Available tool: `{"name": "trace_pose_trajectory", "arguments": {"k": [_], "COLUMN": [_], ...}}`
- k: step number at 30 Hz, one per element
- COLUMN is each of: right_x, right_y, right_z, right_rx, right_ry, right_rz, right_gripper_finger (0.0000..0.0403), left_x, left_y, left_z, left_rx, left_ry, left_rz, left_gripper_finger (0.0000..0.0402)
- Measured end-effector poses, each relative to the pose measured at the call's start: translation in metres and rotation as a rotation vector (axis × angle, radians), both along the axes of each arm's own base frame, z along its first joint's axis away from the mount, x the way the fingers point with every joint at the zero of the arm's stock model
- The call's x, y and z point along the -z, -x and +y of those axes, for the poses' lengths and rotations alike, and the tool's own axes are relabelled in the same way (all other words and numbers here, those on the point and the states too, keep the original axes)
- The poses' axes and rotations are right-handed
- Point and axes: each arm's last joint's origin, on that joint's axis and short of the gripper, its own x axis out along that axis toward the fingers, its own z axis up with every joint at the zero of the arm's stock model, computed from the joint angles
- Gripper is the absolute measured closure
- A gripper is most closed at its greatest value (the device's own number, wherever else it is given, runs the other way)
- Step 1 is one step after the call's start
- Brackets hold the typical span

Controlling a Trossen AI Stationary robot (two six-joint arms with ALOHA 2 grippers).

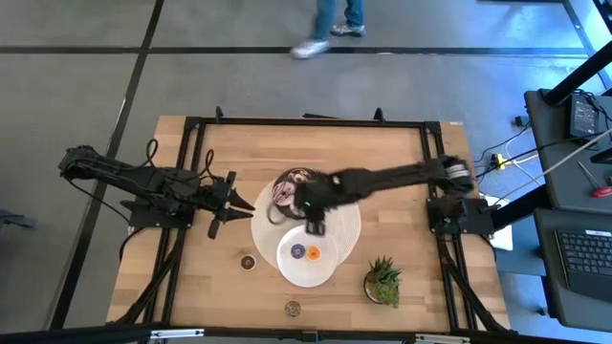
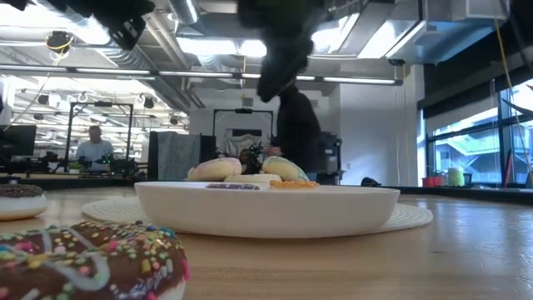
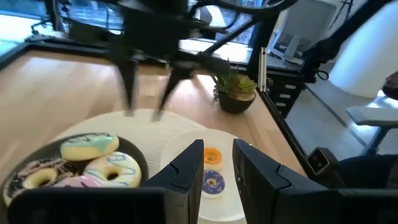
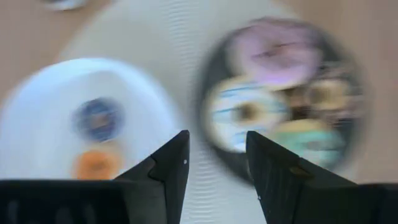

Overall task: Pick & Place donuts
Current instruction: Put the small dark brown donut on the white plate

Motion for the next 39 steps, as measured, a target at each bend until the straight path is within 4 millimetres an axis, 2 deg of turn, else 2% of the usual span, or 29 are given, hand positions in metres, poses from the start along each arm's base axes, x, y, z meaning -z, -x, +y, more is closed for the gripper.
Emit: {"name": "trace_pose_trajectory", "arguments": {"k": [3,7,12,16,19,23,29,39], "right_x": [0.009,0.016,0.026,0.040,0.048,0.060,0.060,0.060], "right_y": [0.026,0.068,0.119,0.147,0.157,0.164,0.163,0.163], "right_z": [0.015,0.027,0.030,0.029,0.027,0.025,0.023,0.023], "right_rx": [-0.068,-0.107,-0.095,-0.131,-0.152,-0.167,-0.169,-0.168], "right_ry": [-0.096,-0.134,-0.144,-0.149,-0.149,-0.137,-0.113,-0.117], "right_rz": [-0.098,-0.233,-0.377,-0.460,-0.554,-0.583,-0.597,-0.597], "right_gripper_finger": [0.0242,0.0242,0.0242,0.0242,0.0242,0.0242,0.0242,0.0242], "left_x": [0.001,0.001,0.000,-0.001,-0.006,-0.013,-0.012,-0.012], "left_y": [0.000,0.001,0.000,0.000,-0.001,-0.002,-0.002,-0.002], "left_z": [-0.001,-0.003,-0.003,-0.003,-0.002,-0.001,-0.001,-0.002], "left_rx": [0.040,0.092,0.092,0.090,0.058,0.017,0.009,0.011], "left_ry": [0.010,0.023,0.025,0.026,0.027,0.071,0.180,0.190], "left_rz": [0.005,0.007,-0.003,-0.015,-0.061,-0.126,-0.104,-0.103], "left_gripper_finger": [0.0322,0.0321,0.0318,0.0319,0.0321,0.0322,0.0323,0.0318]}}
